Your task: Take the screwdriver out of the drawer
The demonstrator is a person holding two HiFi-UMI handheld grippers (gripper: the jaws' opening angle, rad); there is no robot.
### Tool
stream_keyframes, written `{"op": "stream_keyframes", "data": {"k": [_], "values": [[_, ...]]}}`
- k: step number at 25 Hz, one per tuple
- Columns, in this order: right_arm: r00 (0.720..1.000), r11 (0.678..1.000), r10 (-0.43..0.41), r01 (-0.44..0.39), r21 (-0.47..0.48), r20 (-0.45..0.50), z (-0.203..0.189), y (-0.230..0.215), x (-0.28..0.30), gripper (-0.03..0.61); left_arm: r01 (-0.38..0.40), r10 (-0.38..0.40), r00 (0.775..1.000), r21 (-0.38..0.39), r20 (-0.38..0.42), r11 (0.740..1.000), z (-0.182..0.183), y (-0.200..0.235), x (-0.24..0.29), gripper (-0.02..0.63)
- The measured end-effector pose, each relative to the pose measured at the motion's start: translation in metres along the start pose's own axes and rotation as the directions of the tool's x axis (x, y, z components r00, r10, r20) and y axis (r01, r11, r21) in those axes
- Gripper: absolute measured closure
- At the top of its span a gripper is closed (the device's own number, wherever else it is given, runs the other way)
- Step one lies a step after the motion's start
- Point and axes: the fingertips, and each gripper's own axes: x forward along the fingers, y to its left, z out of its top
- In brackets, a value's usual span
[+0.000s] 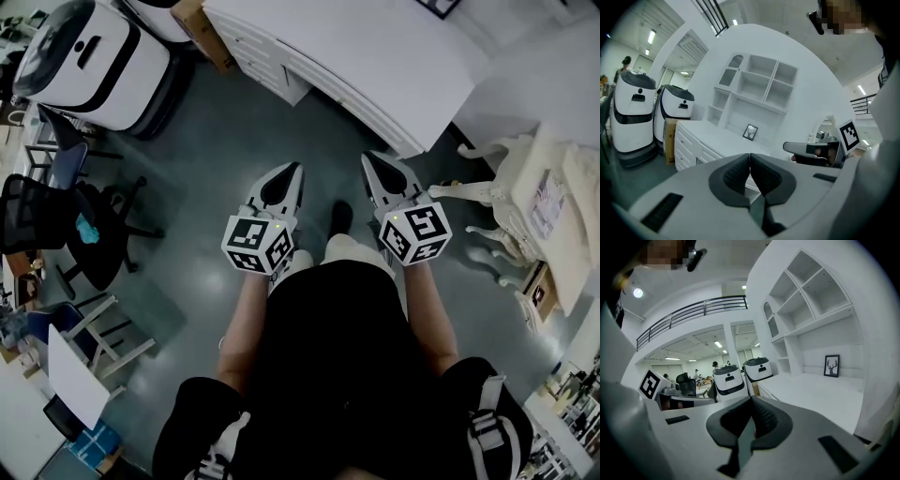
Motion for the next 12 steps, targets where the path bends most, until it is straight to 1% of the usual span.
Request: {"op": "stream_keyframes", "data": {"k": [3, 6, 12], "values": [[1.0, 1.0, 0.022, -0.022, -0.005, -0.007, 0.009, -0.026, 0.009, 0.561, -0.012, 0.012, 1.0, -0.003, -0.003, 1.0, 0.007, -0.006, 0.029, 0.591], [0.998, 0.999, 0.054, -0.054, -0.005, -0.014, 0.013, -0.051, 0.015, 0.561, -0.039, 0.039, 0.999, -0.01, -0.009, 0.999, 0.008, -0.01, 0.055, 0.591], [0.992, 0.993, 0.115, -0.115, -0.002, -0.044, 0.006, -0.09, 0.026, 0.561, -0.086, 0.085, 0.996, -0.034, -0.037, 0.996, -0.008, -0.02, 0.094, 0.591]]}}
